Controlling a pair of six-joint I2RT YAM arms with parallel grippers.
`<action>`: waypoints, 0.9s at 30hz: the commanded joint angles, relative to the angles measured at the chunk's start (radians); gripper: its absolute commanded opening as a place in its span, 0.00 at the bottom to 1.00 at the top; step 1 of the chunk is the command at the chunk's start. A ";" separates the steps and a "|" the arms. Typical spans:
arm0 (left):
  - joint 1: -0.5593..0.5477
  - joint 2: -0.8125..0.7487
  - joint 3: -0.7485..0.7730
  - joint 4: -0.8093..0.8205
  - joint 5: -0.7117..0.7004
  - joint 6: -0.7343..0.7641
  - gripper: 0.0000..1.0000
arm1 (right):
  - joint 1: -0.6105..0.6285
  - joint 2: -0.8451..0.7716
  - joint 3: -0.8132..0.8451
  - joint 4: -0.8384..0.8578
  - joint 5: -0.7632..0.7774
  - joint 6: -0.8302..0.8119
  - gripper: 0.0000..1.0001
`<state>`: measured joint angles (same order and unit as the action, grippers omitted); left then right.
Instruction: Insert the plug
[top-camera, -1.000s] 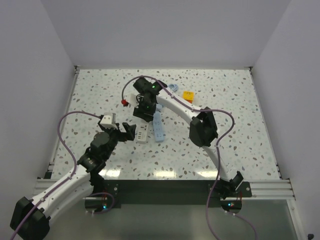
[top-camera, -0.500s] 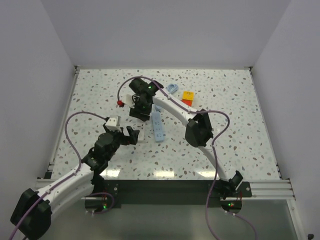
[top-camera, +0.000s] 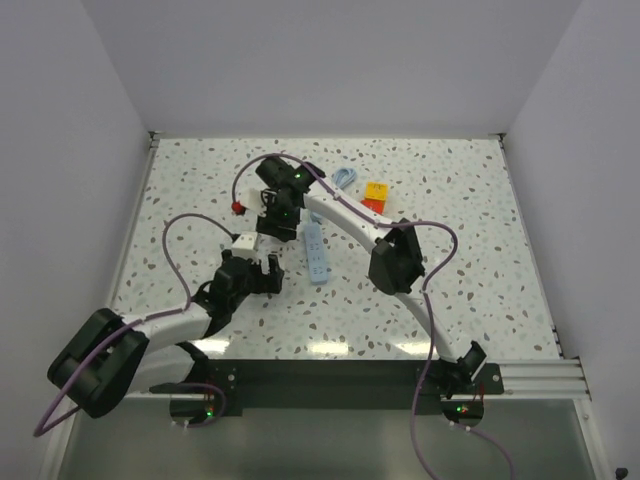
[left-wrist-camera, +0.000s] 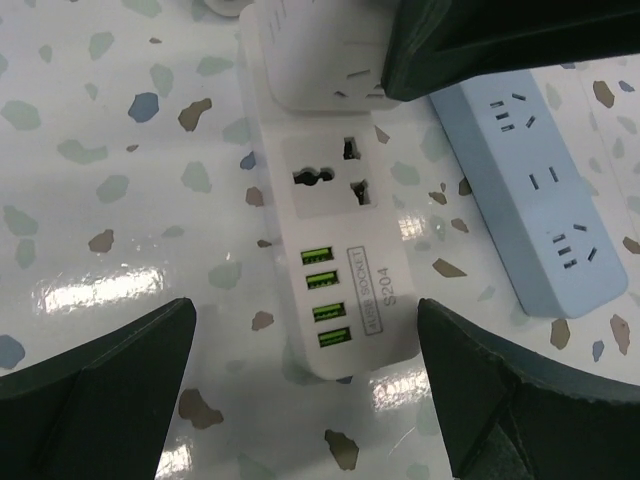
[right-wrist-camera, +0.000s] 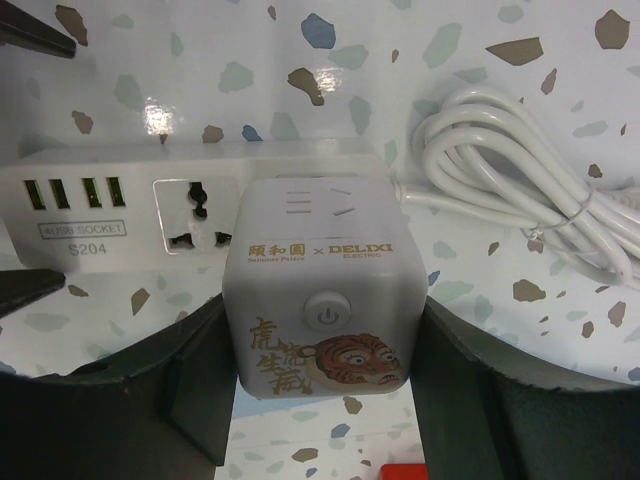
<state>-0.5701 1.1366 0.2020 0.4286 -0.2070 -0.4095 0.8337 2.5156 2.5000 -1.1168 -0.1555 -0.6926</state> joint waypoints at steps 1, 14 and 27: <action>0.003 0.084 0.065 0.117 -0.011 0.021 0.97 | 0.007 0.013 -0.038 0.071 -0.029 -0.013 0.00; 0.003 0.264 0.145 0.165 0.032 0.069 0.82 | 0.007 -0.064 -0.177 0.155 -0.052 0.028 0.03; 0.001 0.345 0.160 0.122 0.014 0.060 0.16 | -0.064 -0.259 -0.458 0.383 -0.196 0.120 0.45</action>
<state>-0.5694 1.4601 0.3637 0.6205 -0.2089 -0.3553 0.7658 2.3169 2.0941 -0.7792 -0.2611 -0.6243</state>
